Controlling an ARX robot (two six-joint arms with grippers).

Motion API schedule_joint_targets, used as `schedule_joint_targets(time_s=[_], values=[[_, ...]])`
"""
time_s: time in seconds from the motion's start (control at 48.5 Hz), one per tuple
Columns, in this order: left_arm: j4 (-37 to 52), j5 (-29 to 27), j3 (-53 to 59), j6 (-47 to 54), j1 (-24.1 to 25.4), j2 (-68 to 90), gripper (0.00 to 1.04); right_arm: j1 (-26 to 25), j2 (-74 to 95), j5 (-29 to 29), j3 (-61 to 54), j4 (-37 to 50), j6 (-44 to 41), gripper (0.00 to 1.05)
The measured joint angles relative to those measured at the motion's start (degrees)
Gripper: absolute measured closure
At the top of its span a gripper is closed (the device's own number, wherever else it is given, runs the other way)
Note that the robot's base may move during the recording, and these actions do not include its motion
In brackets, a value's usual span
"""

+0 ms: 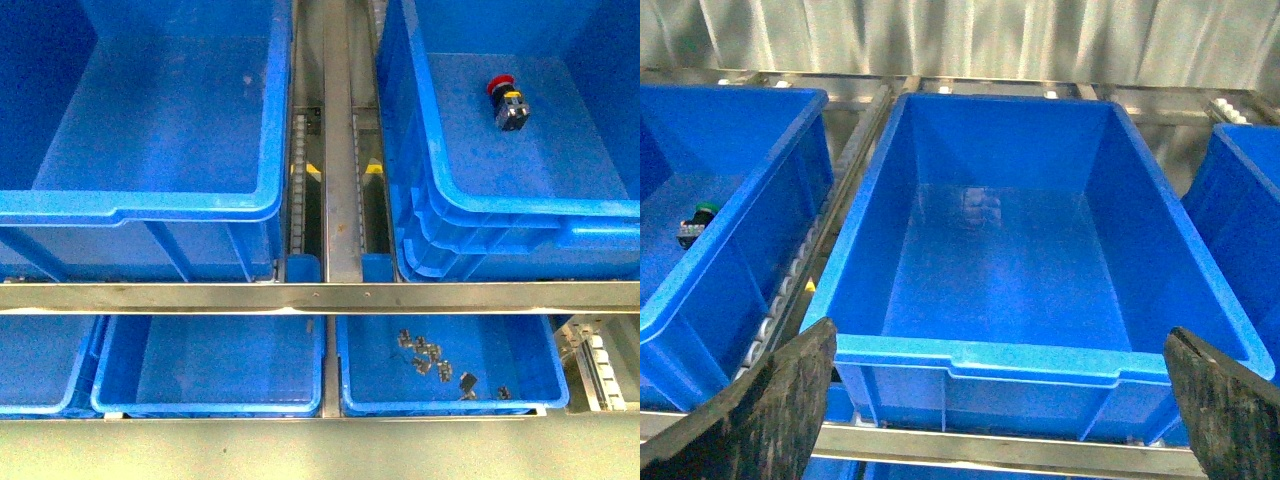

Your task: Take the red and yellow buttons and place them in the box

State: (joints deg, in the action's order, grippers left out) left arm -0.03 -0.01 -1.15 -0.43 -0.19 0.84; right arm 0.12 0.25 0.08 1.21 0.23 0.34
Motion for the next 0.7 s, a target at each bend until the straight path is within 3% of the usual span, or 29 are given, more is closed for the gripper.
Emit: schedule_joint_targets(time_s=[0.062, 0.124, 0.619, 0.701], values=[[0.00, 0.02, 0.00, 0.00, 0.00, 0.00, 0.08, -0.02, 0.11, -0.07, 0.00, -0.13, 0.00, 1.01], [0.00, 0.02, 0.00, 0.00, 0.00, 0.00, 0.08, -0.02, 0.00, -0.07, 0.00, -0.13, -0.11, 0.92], [0.00, 0.07, 0.00, 0.00, 0.07, 0.00, 0.08, -0.02, 0.02, 0.13, 0.00, -0.13, -0.09, 0.05], [0.00, 0.26, 0.00, 0.02, 0.09, 0.00, 0.08, -0.02, 0.02, 0.31, 0.00, -0.15, -0.09, 0.06]])
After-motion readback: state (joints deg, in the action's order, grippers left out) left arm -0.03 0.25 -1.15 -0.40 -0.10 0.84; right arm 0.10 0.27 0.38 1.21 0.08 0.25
